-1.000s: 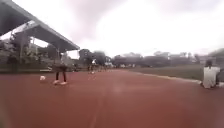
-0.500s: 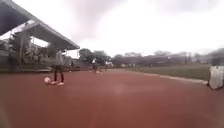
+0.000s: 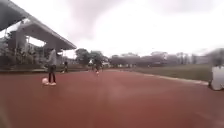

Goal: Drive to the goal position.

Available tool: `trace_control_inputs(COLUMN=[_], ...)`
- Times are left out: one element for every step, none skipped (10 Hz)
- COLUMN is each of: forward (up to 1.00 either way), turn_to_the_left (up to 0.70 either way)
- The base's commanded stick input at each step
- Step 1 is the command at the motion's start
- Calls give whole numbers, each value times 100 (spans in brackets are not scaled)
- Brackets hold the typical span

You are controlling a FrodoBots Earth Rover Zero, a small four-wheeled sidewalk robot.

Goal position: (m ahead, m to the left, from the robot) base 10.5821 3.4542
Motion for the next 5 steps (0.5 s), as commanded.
trace_control_inputs(forward=[50, 50, 50, 50, 50], turn_to_the_left=[-48, -48, -48, -48, -48])
